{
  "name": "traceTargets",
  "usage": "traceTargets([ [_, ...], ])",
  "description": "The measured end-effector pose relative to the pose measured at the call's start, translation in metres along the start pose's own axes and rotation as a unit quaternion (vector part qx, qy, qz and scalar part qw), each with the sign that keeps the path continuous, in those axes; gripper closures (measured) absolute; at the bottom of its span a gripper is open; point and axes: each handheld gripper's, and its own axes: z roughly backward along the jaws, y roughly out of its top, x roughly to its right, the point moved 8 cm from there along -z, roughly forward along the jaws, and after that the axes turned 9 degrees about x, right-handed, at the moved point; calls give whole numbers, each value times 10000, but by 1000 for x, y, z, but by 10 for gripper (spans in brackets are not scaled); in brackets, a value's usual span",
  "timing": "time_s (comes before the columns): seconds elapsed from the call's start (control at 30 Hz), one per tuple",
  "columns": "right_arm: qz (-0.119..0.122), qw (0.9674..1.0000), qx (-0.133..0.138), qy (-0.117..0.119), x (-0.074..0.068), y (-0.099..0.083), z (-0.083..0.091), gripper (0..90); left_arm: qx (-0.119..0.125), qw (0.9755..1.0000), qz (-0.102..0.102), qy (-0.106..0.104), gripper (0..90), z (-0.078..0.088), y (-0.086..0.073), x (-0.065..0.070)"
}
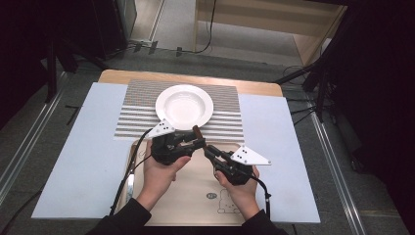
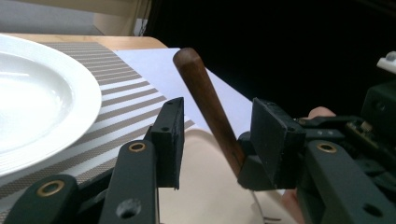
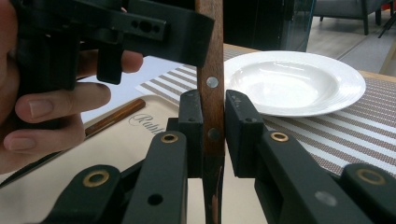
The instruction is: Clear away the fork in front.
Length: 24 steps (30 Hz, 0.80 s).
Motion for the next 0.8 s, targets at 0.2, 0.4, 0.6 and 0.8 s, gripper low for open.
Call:
traceTargets([
  [0.2, 138, 9999, 14, -11, -6, 0, -1, 763, -46, 9999, 128, 85, 570, 0, -1, -1],
  [0.4, 194, 9998, 48, -67, -10, 0, -2, 763, -92, 9995, 263, -128, 627, 2, -4, 1],
  [0.6, 270, 9996, 51, -83, -14, -1, -4, 762, -122, 9984, 443, -317, 769, 3, -4, 3],
  [0.8, 87, 9998, 196, 60, -14, -1, -7, 603, -83, 9983, 474, -313, 788, 7, -1, -1],
])
